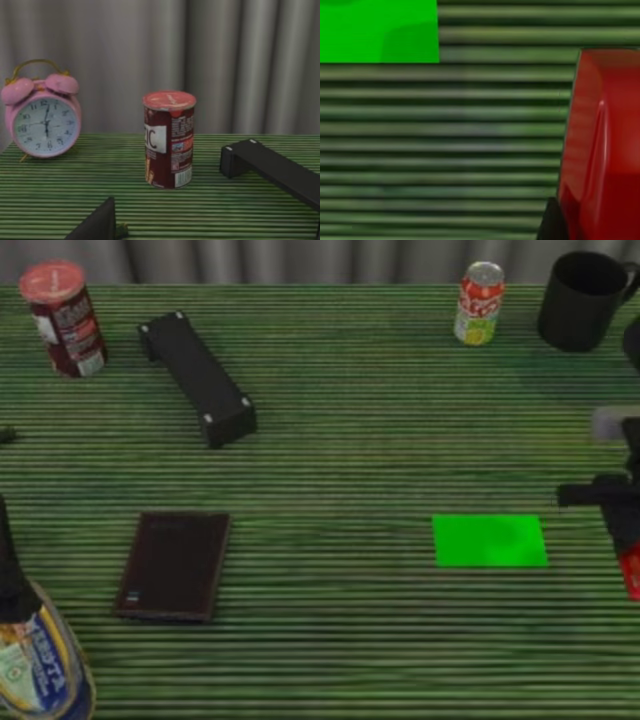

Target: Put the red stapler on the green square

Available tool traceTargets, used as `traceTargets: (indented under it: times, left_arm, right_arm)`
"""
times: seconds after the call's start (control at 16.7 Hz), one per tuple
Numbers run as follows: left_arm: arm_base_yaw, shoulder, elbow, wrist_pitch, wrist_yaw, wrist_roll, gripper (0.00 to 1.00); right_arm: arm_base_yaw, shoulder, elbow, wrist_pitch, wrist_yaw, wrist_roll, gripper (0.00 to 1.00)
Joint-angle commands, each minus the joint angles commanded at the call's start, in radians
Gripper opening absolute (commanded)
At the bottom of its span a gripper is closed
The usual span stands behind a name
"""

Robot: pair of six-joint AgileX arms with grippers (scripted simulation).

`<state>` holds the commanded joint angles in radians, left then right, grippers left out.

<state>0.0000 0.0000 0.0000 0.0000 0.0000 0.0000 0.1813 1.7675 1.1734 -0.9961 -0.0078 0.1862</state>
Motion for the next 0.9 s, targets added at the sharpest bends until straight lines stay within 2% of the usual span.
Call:
traceTargets:
  times: [0.24, 0.6, 0.72, 0.9]
  left_arm:
    - [0.0, 0.0, 0.0, 0.0, 0.0, 0.0, 1.0]
    - [0.0, 0.0, 0.0, 0.0, 0.0, 0.0, 1.0]
    - [0.0, 0.0, 0.0, 0.0, 0.0, 0.0, 1.0]
    - [0.0, 0.0, 0.0, 0.0, 0.0, 0.0, 1.0]
  right_arm:
    - [0.001, -0.06, 0.072, -0.111, 0.001, -0.003, 0.0]
    - [0.002, -0.051, 0.078, -0.113, 0.0, -0.015, 0.0]
    - [0.015, -0.027, 0.109, -0.126, 0.0, -0.068, 0.0]
    - [0.047, 0.03, 0.185, -0.157, 0.0, -0.227, 0.0]
